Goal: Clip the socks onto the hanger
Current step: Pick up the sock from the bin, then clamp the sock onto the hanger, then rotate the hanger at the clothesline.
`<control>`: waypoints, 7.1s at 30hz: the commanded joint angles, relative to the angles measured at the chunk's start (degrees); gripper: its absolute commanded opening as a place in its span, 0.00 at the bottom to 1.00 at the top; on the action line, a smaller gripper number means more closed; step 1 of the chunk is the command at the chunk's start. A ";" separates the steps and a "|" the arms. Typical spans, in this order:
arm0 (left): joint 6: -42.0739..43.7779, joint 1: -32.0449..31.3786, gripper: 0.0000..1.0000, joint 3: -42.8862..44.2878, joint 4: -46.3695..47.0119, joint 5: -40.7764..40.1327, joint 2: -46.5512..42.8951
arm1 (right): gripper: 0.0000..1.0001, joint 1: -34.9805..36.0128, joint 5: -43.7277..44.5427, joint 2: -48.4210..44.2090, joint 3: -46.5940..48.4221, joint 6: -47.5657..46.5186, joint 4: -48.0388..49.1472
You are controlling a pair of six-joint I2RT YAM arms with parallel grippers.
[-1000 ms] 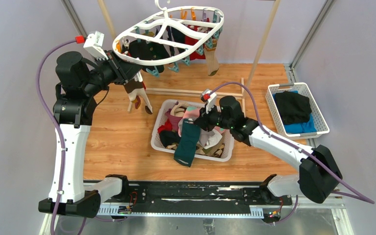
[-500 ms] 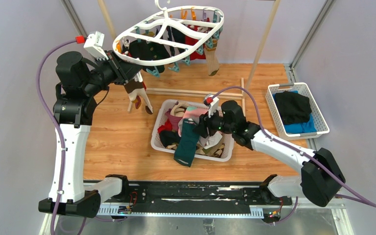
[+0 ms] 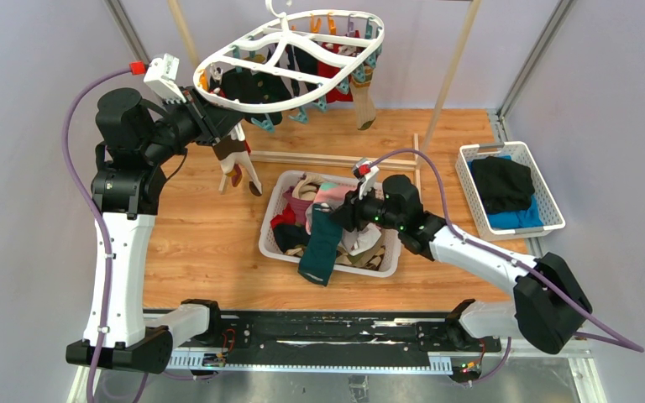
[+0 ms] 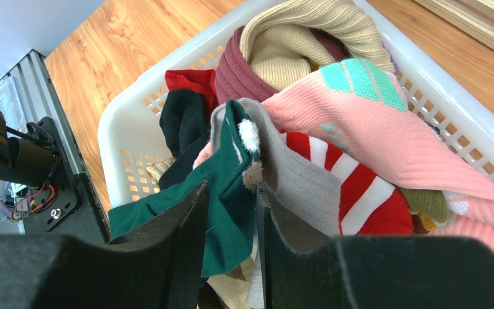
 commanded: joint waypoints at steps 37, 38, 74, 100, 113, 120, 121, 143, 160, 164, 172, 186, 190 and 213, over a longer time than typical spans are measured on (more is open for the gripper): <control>-0.64 -0.31 0.06 -3.82 1.51 6.13 -0.93 | 0.00 15.04 18.66 8.90 21.88 5.73 25.65; -0.86 -0.28 0.07 -4.23 1.86 6.47 -0.95 | 0.00 15.09 18.70 9.64 22.66 6.06 26.16; -1.96 -0.28 0.06 -4.34 6.55 13.86 -0.61 | 0.00 9.12 1.51 21.56 32.38 20.95 36.68; -0.40 -0.25 0.06 -4.68 5.84 14.97 -0.69 | 0.00 8.89 2.25 24.48 35.53 25.92 40.14; 0.97 -0.27 0.06 -4.69 5.17 14.54 -1.19 | 0.00 7.89 -0.01 22.76 32.18 28.32 42.98; 2.17 -0.27 0.06 -4.24 4.29 14.31 -1.40 | 0.00 6.90 -3.18 22.25 30.79 31.03 45.61; 2.18 -0.26 0.06 -4.31 4.32 14.30 -1.31 | 0.00 6.73 -3.18 21.87 30.19 31.16 45.97; 1.19 -0.27 0.06 -4.40 5.46 14.78 -0.95 | 0.00 6.43 -0.04 24.39 31.41 35.99 49.89; 1.71 -0.27 0.06 -4.23 5.31 14.81 -1.03 | 0.00 9.83 4.64 25.31 30.15 38.22 54.37; 1.74 -0.27 0.06 -4.25 5.23 14.80 -1.10 | 0.00 9.83 5.65 24.42 30.02 37.96 54.21; 2.13 -0.27 0.44 -4.32 4.85 14.42 -1.38 | 0.00 9.83 5.40 24.64 29.41 38.33 54.57; 3.44 -0.33 0.69 -5.31 3.99 12.67 -2.29 | 0.11 9.83 3.79 24.15 28.27 37.56 53.34; 4.60 -0.26 0.65 -6.11 4.23 10.48 -3.09 | 0.34 9.78 4.24 22.95 25.47 36.82 53.06; 6.01 -0.27 0.56 -5.66 3.17 10.99 -3.92 | 0.78 -0.81 -1.33 20.78 24.03 33.32 50.65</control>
